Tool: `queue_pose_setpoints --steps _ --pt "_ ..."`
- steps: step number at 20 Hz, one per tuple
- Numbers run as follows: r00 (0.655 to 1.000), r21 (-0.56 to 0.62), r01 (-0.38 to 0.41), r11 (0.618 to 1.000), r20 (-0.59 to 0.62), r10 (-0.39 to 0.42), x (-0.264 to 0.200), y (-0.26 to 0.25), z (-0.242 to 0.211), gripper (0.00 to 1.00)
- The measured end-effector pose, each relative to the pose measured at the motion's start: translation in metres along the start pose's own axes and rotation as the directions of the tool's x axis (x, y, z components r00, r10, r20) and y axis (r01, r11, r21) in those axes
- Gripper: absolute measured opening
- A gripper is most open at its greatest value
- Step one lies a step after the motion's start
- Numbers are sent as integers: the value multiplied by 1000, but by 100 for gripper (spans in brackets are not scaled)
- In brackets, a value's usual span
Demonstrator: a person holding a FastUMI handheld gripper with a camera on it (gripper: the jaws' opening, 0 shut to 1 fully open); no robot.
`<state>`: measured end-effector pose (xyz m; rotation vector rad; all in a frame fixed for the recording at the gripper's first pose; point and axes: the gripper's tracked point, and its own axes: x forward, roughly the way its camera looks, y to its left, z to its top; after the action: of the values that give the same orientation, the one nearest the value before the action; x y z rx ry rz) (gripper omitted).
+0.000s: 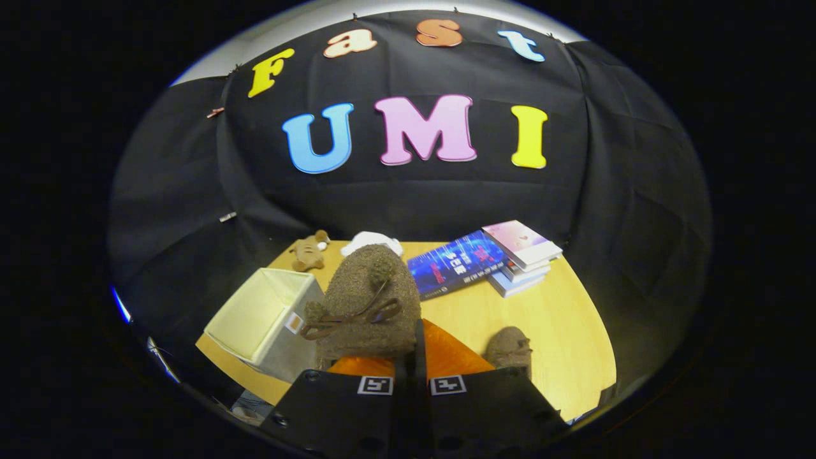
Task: Open the storage box then place both shoes into the box .Put the left shoe in first, then the right shoe, with the right side of both shoes facing outward in a uniform manner.
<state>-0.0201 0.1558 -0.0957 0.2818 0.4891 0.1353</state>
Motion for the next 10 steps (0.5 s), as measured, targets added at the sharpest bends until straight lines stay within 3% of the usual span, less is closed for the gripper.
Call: queue_pose_setpoints --steps 5,10 --pt "996 36 -79 996 -45 80 30 85 27 6" --pt "984 103 -107 989 -135 120 80 173 21 7"
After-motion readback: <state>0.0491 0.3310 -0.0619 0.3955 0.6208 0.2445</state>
